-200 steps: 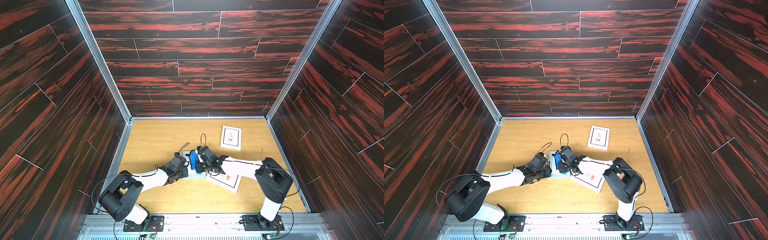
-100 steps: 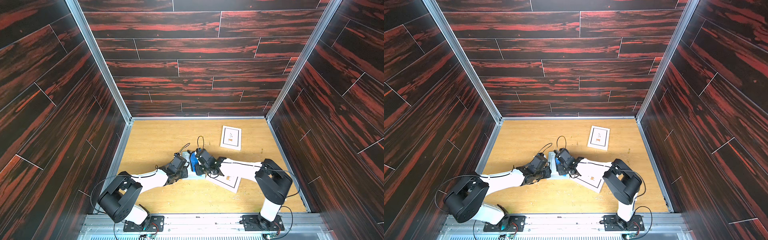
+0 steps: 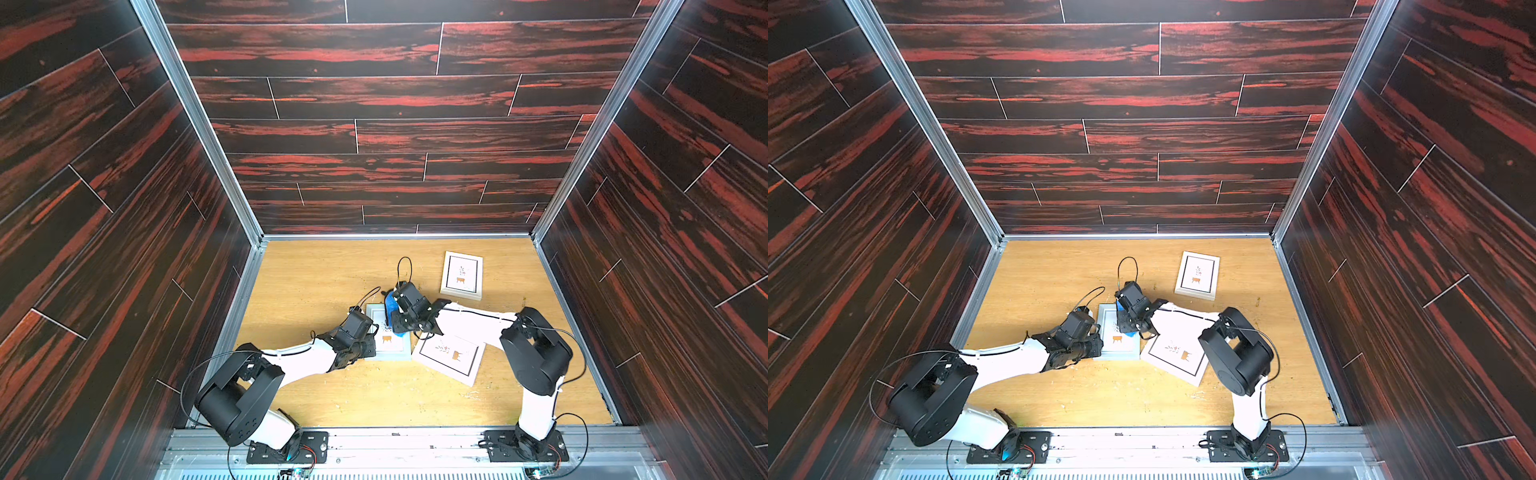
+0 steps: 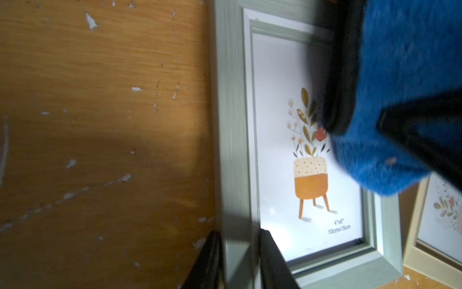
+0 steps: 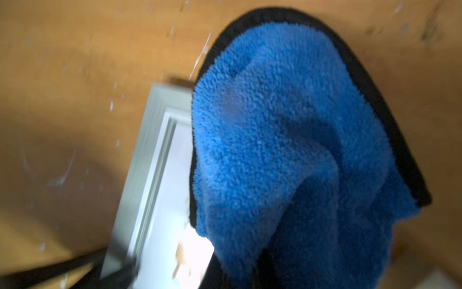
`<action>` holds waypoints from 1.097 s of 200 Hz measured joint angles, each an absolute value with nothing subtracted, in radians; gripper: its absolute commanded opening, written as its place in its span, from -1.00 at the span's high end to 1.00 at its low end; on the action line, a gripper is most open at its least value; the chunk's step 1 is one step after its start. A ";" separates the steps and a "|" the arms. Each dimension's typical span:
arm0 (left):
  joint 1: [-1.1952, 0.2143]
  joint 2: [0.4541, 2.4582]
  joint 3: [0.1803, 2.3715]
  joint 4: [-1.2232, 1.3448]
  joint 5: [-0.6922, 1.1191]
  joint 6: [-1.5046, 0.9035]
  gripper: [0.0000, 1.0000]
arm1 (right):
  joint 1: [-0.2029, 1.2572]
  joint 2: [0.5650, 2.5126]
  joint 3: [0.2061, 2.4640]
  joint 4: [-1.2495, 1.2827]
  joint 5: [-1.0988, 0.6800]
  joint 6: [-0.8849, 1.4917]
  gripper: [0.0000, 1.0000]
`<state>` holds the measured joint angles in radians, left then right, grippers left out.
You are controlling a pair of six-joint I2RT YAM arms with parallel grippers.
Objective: Wipe the picture frame with a cloth
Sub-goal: Wipe the dirt from the picture frame.
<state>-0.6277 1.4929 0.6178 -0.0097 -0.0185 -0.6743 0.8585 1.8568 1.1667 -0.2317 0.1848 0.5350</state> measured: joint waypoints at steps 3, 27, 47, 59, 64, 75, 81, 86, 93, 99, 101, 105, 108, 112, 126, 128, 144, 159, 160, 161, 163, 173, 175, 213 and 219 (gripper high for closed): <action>-0.628 1.493 0.618 -0.010 -0.019 -0.674 0.47 | 0.865 1.845 1.151 -0.232 0.180 0.539 1.00; -0.628 1.493 0.617 -0.007 -0.014 -0.674 0.39 | 0.906 1.803 1.093 -0.239 0.162 0.561 1.00; -0.627 1.493 0.617 -0.007 -0.007 -0.673 0.36 | 0.899 1.839 1.150 -0.268 0.186 0.561 1.00; -0.627 1.493 0.617 -0.008 -0.002 -0.673 0.33 | 0.889 1.875 1.202 -0.282 0.209 0.558 1.00; -0.627 1.493 0.617 -0.009 0.000 -0.673 0.33 | 0.883 1.889 1.224 -0.289 0.220 0.556 1.00; -0.627 1.493 0.617 -0.015 0.003 -0.673 0.34 | 0.871 1.911 1.257 -0.291 0.237 0.552 1.00; -0.627 1.493 0.617 -0.017 0.005 -0.673 0.36 | 0.867 1.916 1.264 -0.288 0.241 0.548 1.00; -0.627 1.493 0.616 -0.017 0.007 -0.673 0.38 | 0.863 1.916 1.265 -0.287 0.240 0.548 1.00; -0.627 1.493 0.614 -0.014 0.009 -0.674 0.40 | 0.859 1.916 1.265 -0.284 0.237 0.548 1.00; -0.627 1.493 0.610 -0.006 0.011 -0.675 0.43 | 0.857 1.916 1.265 -0.279 0.226 0.548 1.00; -0.627 1.493 0.609 -0.005 0.012 -0.675 0.44 | 0.857 1.917 1.265 -0.277 0.221 0.548 1.00; -0.626 1.492 0.607 0.001 0.014 -0.676 0.46 | 0.857 1.919 1.266 -0.273 0.212 0.548 1.00; -0.625 1.492 0.604 0.007 0.015 -0.677 0.47 | 0.857 1.921 1.267 -0.272 0.206 0.549 1.00; -0.625 1.492 0.603 0.013 0.017 -0.678 0.49 | 0.859 1.927 1.272 -0.270 0.195 0.550 1.00; -0.624 1.492 0.595 0.031 0.020 -0.680 0.54 | 0.864 1.963 1.313 -0.268 0.165 0.558 1.00; -0.624 1.492 0.593 0.033 0.021 -0.681 0.54 | 0.865 1.967 1.319 -0.268 0.161 0.559 1.00; -0.623 1.492 0.591 0.039 0.022 -0.681 0.56 | 0.868 2.017 1.374 -0.259 0.147 0.575 1.00; -0.623 1.492 0.590 0.040 0.021 -0.681 0.56 | 0.857 2.032 1.384 -0.259 0.143 0.589 1.00; -0.623 1.492 0.590 0.040 0.021 -0.681 0.56 | 0.856 2.032 1.383 -0.259 0.144 0.590 1.00; -0.623 1.492 0.590 0.040 0.021 -0.681 0.56 | 0.854 2.032 1.382 -0.258 0.143 0.591 1.00; -0.623 1.492 0.590 0.040 0.020 -0.681 0.56 | 0.851 2.032 1.380 -0.259 0.142 0.591 1.00; -0.623 1.491 0.590 0.040 0.018 -0.681 0.56 | 0.827 2.025 1.371 -0.258 0.146 0.595 1.00; -0.623 1.491 0.590 0.040 0.018 -0.680 0.55 | 0.821 2.025 1.369 -0.258 0.147 0.596 1.00; -0.623 1.491 0.590 0.039 0.014 -0.680 0.55 | 0.777 2.044 1.413 -0.283 0.140 0.595 1.00; -0.623 1.491 0.590 0.039 0.014 -0.681 0.55 | 0.786 2.064 1.448 -0.293 0.138 0.595 1.00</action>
